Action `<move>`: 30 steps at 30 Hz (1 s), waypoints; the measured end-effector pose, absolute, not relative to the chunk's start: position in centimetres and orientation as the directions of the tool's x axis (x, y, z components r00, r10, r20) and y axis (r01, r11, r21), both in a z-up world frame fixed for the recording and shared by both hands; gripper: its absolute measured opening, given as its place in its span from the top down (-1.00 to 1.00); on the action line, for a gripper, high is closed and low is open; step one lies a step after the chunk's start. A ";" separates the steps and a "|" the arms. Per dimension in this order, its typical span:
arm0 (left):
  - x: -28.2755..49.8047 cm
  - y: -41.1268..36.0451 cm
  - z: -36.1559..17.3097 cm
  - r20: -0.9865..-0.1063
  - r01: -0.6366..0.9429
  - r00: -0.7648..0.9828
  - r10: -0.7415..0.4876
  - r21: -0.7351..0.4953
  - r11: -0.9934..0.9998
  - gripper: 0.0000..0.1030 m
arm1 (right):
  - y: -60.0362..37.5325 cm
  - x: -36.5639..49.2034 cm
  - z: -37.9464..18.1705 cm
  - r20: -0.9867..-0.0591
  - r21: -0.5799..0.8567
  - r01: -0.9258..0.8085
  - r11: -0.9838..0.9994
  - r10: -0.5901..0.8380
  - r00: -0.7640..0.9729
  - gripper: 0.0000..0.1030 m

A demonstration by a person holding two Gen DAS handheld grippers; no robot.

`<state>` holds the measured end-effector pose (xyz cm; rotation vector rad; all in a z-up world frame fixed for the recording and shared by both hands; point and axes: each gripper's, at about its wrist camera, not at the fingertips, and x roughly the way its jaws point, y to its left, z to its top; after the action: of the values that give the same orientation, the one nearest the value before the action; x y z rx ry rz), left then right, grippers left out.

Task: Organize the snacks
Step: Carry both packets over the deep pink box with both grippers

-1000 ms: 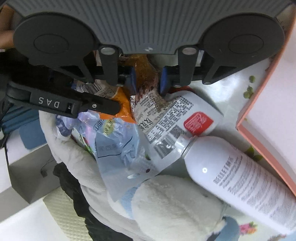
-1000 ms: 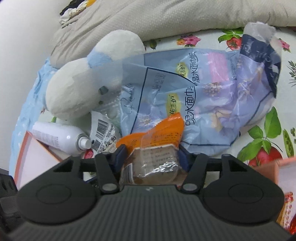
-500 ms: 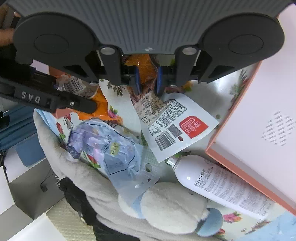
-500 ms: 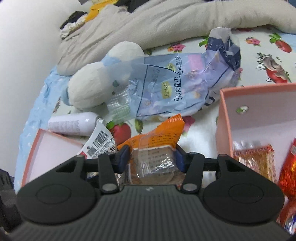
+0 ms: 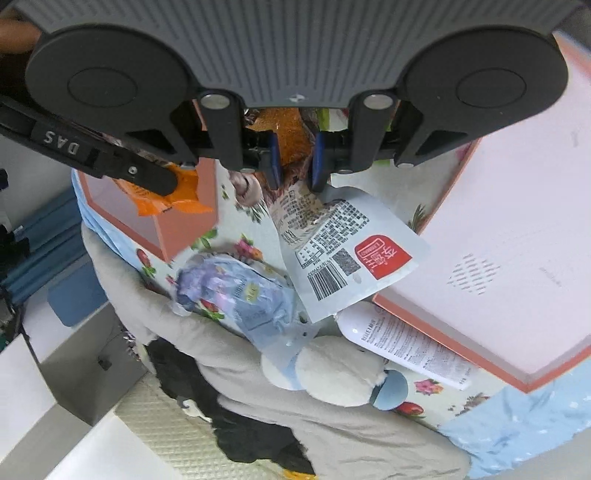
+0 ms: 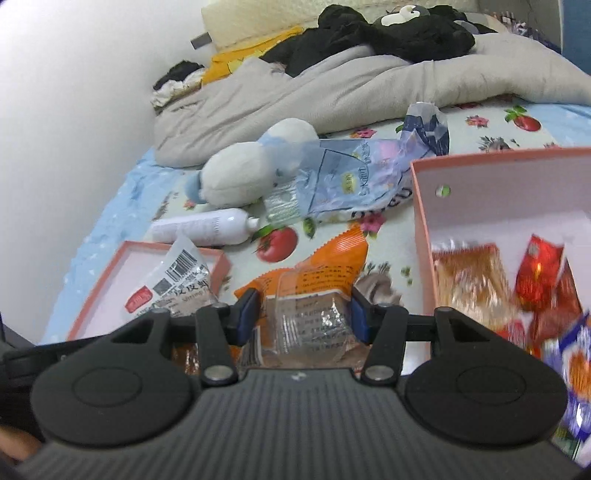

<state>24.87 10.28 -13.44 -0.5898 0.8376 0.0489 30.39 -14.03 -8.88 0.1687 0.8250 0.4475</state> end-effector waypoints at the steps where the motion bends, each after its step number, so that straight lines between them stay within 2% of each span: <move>1: 23.7 9.9 -12.8 -0.710 -0.258 0.681 -0.178 -0.460 0.849 0.61 | -14.2 29.5 -8.5 -0.662 0.303 -0.323 0.896 0.442 0.605 -0.05; 16: 12.9 6.0 -6.5 -0.652 -0.168 0.736 -0.184 -0.439 0.883 0.61 | -19.5 17.8 -4.9 -0.571 0.309 -0.271 0.912 0.406 0.714 -0.04; 20: 12.2 4.0 -5.9 -0.635 -0.121 0.744 -0.208 -0.434 0.893 0.61 | -20.8 15.5 -4.9 -0.557 0.295 -0.244 0.924 0.374 0.742 -0.04; 30: 14.2 -0.2 -6.2 -0.623 -0.026 0.722 -0.300 -0.457 0.889 0.62 | -24.7 14.3 -6.3 -0.590 0.277 -0.155 0.948 0.295 0.752 -0.04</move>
<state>14.25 -0.23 -6.20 -0.4617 0.7550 -0.1570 14.29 -24.75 -6.28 0.2166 0.6778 0.2480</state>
